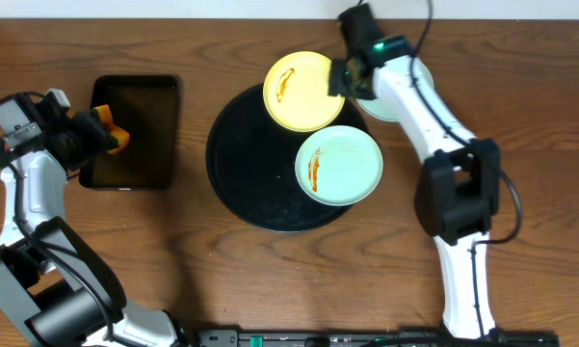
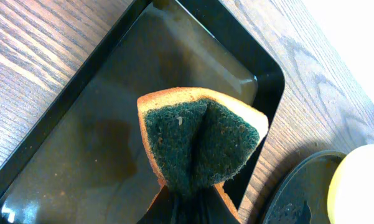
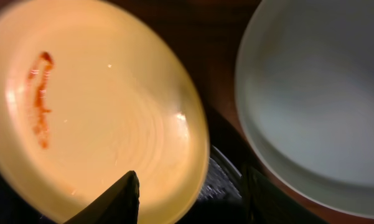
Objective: Clean dirty plates on tray and stack at the side
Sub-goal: 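Set the green plate down at right, then reach toward the yellow plate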
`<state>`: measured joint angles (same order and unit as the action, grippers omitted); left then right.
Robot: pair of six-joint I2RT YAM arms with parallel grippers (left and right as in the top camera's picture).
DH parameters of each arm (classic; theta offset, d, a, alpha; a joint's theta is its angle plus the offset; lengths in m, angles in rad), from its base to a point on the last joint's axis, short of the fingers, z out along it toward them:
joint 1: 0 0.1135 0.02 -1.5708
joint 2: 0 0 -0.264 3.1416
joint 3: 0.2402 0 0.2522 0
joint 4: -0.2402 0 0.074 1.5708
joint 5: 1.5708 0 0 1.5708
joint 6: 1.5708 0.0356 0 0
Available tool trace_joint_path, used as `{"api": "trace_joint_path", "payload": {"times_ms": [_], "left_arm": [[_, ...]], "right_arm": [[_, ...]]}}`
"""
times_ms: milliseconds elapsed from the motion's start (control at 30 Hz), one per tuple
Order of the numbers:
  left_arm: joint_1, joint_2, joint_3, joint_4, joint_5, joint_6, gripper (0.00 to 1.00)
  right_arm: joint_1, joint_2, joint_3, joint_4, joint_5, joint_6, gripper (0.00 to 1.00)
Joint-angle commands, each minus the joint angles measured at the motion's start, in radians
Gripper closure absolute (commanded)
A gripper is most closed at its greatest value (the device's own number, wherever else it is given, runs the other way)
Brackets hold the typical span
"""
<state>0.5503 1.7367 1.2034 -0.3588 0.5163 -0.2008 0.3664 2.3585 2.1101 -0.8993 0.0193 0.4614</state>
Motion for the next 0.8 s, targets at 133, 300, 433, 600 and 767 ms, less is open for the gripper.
{"api": "trace_joint_path", "payload": {"times_ms": [133, 300, 433, 600, 767], "left_arm": [[0.0, -0.011, 0.011, 0.002, -0.006, 0.025, 0.92], [0.0, -0.011, 0.011, 0.002, -0.013, 0.025, 0.92], [0.0, -0.011, 0.011, 0.002, -0.013, 0.025, 0.92], [0.0, -0.011, 0.011, 0.002, -0.013, 0.025, 0.93], [0.0, -0.011, 0.011, 0.002, -0.013, 0.025, 0.92]], "right_arm": [[0.006, 0.052, 0.01, 0.063, 0.154, 0.006, 0.46], [-0.005, 0.092, 0.01, 0.092, 0.089, -0.099, 0.51], [-0.002, 0.096, 0.01, 0.104, 0.077, -0.111, 0.69], [-0.002, 0.098, 0.006, 0.103, 0.077, -0.111, 0.75], [0.0, 0.099, 0.002, 0.102, 0.042, -0.111, 0.9]]}}
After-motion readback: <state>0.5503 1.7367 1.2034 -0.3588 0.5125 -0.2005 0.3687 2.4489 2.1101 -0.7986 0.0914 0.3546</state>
